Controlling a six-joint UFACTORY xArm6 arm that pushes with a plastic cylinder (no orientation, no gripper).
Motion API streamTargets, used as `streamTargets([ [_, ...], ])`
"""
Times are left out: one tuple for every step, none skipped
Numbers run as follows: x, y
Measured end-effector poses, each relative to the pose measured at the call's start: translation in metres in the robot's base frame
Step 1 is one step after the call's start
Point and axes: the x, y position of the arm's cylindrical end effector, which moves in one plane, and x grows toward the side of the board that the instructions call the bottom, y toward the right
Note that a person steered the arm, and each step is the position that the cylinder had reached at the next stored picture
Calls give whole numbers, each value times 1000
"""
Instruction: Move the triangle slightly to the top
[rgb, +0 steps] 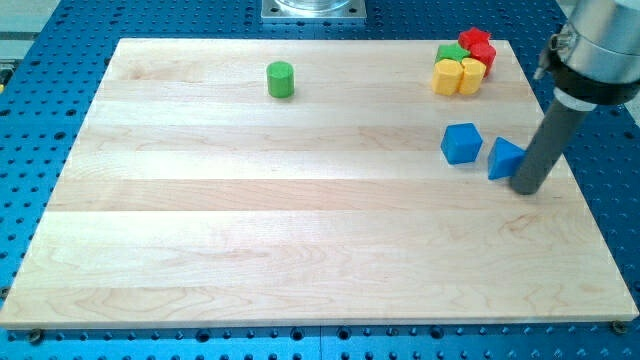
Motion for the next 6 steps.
streamTargets([
  [-19,-6],
  [-20,-6],
  [-20,-3],
  [-35,-3],
  [-41,-11],
  [-37,-4],
])
